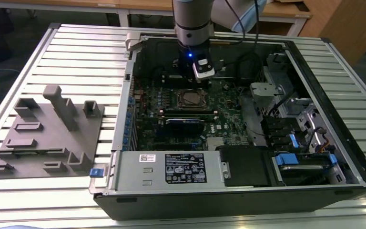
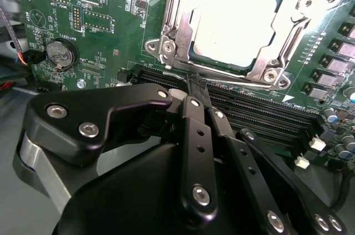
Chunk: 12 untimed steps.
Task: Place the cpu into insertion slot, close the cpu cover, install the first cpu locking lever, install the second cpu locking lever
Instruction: 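Install the first cpu locking lever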
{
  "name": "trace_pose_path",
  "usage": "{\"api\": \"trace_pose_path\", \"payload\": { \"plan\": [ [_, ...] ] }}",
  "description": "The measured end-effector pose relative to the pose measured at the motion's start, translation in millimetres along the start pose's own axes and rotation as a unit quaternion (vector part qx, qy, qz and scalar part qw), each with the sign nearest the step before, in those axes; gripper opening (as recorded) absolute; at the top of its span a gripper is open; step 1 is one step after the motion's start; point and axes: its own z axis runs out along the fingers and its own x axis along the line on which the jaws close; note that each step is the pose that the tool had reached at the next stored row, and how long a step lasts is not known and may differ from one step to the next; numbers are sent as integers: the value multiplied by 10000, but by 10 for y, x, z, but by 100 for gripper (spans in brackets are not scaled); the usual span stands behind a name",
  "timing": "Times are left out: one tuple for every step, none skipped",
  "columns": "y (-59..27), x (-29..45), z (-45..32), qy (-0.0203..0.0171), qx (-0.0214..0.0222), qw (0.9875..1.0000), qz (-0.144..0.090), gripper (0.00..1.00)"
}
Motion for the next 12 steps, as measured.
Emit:
{"api": "trace_pose_path", "payload": {
  "plan": [
    [-1,5,2,-10,-12,10000,0,11],
    [-2,8,3,-19,-19,10000,0,11],
    [-3,11,3,-28,-23,10000,-1,11],
    [-4,15,3,-37,-27,10000,-2,11],
    [-6,19,4,-45,-30,10000,-2,11],
    [-8,25,4,-53,-34,10000,-3,11],
    [-10,33,4,-62,-37,10000,-3,11],
    [-13,40,4,-69,-41,10000,-4,11],
    [-15,47,4,-76,-45,10000,-4,11],
    [-17,53,6,-84,-49,10000,-5,11],
    [-18,56,8,-93,-54,9999,-5,11],
    [-19,58,10,-105,-61,9999,-6,11]
  ]
}}
